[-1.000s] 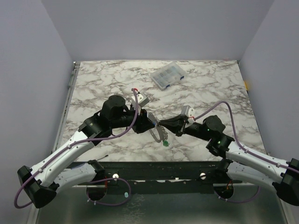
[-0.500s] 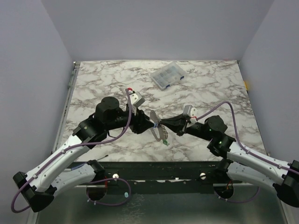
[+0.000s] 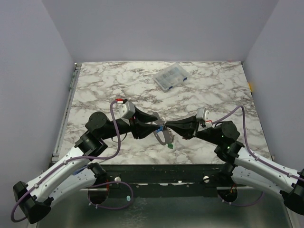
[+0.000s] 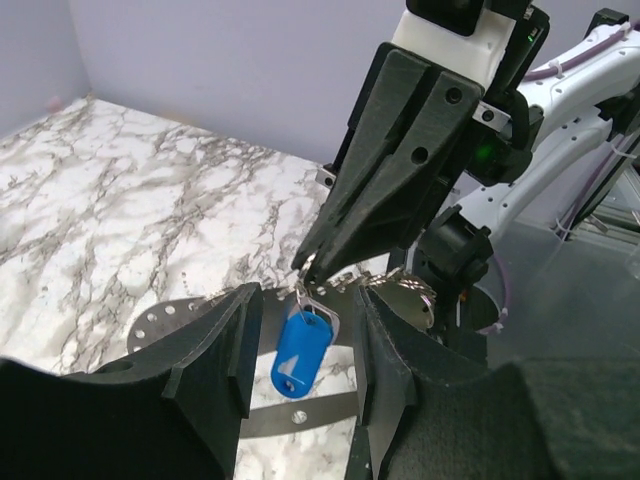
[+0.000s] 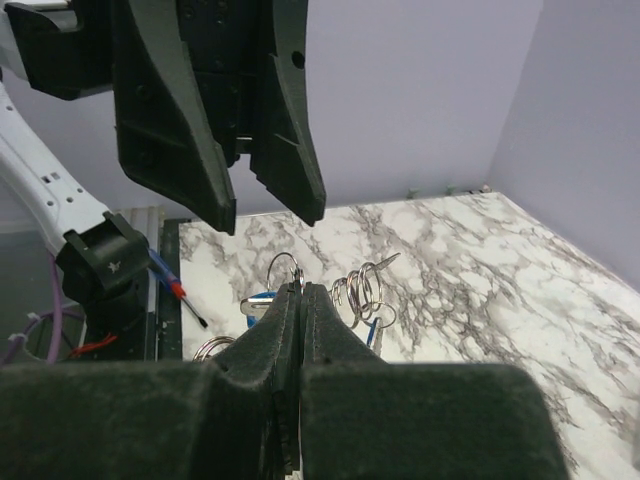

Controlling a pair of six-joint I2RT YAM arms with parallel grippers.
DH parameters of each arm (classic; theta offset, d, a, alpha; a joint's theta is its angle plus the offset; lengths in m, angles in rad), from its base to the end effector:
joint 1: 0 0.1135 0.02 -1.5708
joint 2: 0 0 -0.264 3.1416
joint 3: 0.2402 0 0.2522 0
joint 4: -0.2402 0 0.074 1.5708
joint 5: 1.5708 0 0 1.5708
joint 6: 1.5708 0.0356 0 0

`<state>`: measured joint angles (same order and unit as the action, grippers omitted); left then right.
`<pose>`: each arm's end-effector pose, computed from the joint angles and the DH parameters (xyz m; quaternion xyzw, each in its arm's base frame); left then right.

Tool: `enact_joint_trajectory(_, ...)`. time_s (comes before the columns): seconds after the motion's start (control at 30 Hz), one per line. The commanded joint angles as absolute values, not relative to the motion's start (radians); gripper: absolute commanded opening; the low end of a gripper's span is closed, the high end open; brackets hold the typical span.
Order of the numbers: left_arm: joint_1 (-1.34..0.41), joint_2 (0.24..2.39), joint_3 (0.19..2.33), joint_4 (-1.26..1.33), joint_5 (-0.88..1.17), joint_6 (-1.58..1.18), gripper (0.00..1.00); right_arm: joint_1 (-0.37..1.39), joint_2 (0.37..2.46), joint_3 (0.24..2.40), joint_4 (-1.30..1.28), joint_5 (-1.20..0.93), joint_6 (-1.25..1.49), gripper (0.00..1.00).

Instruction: Put the keys on the keyring

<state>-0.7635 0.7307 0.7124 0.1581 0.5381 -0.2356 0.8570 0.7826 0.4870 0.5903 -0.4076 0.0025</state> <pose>0.1123 -0.1328 0.3598 0.3587 0.5581 -0.5016 0.5552 0.1116 0.1504 0.3167 -0.3897 0.4635 0.4373 0.6649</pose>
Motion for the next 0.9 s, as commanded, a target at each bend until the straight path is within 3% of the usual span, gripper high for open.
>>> enact_joint_trajectory(0.0,-0.77,0.75,0.697,0.333,0.591,-0.234,0.46,0.854,0.772,0.524,0.653,-0.469,0.044,0.01)
enact_joint_trajectory(0.57,-0.785,0.805,0.673,0.391,0.655,-0.253,0.29,0.854,0.766,0.557,0.636,-0.481,0.041,0.01)
enact_joint_trajectory(0.87,-0.795,0.834,0.667,0.407,0.647,-0.253,0.28,0.854,0.759,0.563,0.633,-0.489,0.046,0.01)
